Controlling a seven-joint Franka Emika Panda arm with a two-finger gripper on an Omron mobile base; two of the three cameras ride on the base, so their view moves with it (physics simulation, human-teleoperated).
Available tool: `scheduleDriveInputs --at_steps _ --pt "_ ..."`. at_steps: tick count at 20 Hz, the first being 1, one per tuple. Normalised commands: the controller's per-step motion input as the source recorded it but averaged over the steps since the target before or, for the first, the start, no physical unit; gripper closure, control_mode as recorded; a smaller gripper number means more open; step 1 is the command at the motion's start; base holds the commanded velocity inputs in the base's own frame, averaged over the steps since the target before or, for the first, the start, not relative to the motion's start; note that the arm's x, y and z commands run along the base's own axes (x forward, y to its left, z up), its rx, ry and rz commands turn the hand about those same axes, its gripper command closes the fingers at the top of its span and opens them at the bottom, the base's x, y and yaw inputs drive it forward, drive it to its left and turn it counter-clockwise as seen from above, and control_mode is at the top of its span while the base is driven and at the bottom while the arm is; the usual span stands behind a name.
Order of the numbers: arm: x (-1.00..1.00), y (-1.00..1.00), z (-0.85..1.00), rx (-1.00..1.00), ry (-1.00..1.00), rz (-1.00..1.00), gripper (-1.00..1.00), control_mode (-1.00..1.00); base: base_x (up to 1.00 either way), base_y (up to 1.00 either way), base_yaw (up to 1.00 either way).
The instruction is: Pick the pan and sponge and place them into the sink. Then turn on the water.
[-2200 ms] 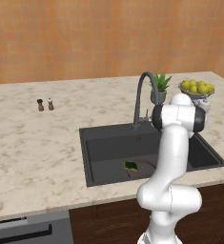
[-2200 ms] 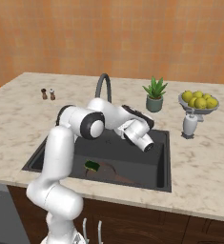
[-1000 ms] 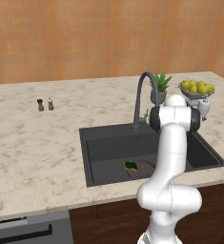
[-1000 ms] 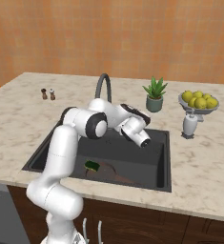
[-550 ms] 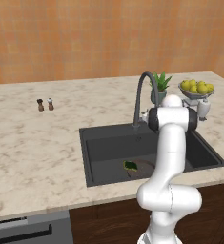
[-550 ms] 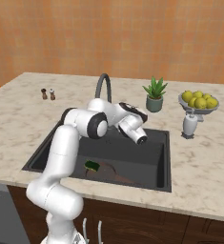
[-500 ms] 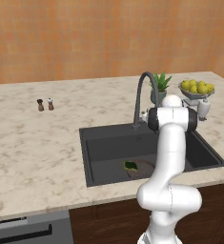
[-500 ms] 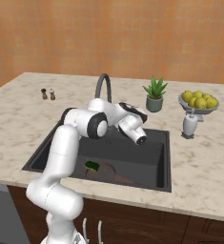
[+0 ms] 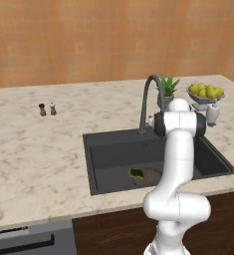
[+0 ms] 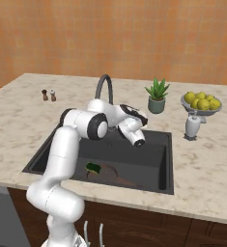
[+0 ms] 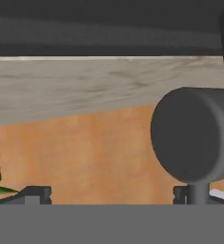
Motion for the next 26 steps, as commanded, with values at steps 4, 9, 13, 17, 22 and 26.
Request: scheduleDriveInputs --at_steps 4,9,13,17,22,26 --pt "-0.34 -1.0 0.0 0.38 -0.05 0.22 -1.0 -1.0 0.0 0.0 0.0" --pt "-0.75 -1.0 0.0 0.42 -0.17 0.28 -1.0 -1.0 0.0 0.0 0.0" --pt "-0.85 -0.93 0.12 0.41 -0.26 0.21 -1.0 -1.0 0.0 0.0 0.0" --pt "-1.0 -0.17 0.52 0.17 -0.35 0.06 -1.0 -1.0 0.0 0.0 0.0" --pt "-1.0 0.24 0.65 0.01 -0.39 -0.01 -1.0 -1.0 0.0 0.0 0.0" --pt "-1.0 0.68 0.77 -0.05 -0.31 -0.04 -1.0 -1.0 0.0 0.0 0.0"
